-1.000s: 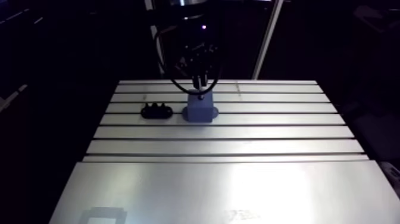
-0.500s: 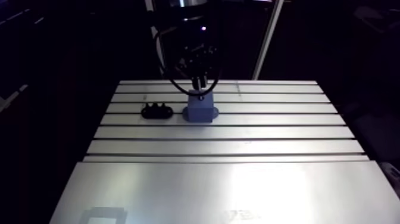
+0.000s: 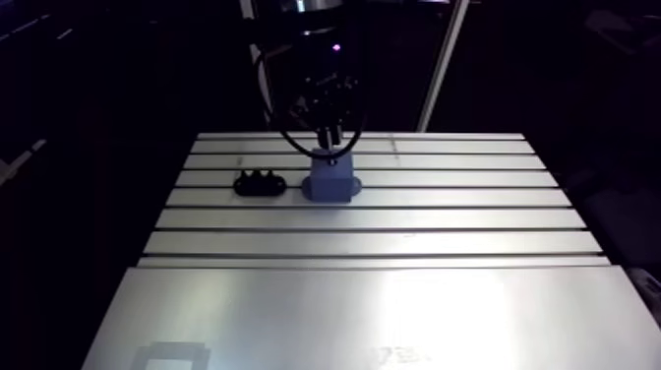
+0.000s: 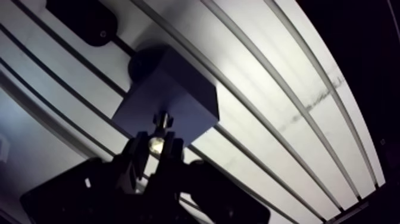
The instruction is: Pick up the M10 bolt and insert it into the hex recess until seated.
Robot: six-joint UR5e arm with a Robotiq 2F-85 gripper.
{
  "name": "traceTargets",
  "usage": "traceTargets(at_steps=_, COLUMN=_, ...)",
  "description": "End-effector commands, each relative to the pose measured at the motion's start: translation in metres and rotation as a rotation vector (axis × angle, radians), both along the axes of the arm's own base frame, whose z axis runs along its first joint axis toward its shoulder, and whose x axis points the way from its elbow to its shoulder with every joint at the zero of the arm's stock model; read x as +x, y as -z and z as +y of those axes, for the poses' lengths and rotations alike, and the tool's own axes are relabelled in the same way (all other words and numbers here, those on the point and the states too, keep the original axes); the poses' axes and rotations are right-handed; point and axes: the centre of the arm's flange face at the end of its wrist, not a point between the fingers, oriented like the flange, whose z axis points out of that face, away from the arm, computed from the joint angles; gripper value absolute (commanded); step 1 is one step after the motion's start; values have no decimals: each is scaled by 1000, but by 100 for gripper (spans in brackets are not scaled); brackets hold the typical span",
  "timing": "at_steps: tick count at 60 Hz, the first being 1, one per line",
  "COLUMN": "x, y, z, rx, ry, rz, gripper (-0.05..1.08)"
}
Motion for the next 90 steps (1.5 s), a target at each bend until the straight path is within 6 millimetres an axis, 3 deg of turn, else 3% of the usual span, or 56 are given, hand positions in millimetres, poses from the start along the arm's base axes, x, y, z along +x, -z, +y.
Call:
traceTargets(at_steps=1, x=0, y=0, z=1, rx=0, ry=1, rz=2, gripper=102)
traceTargets(at_steps=84, x=1, y=11, z=3, rx=4, ry=15, rz=-16, gripper=102)
traceTargets(at_steps=90, x=1, y=11, z=3, rx=4, ry=16, rz=-16, gripper=95)
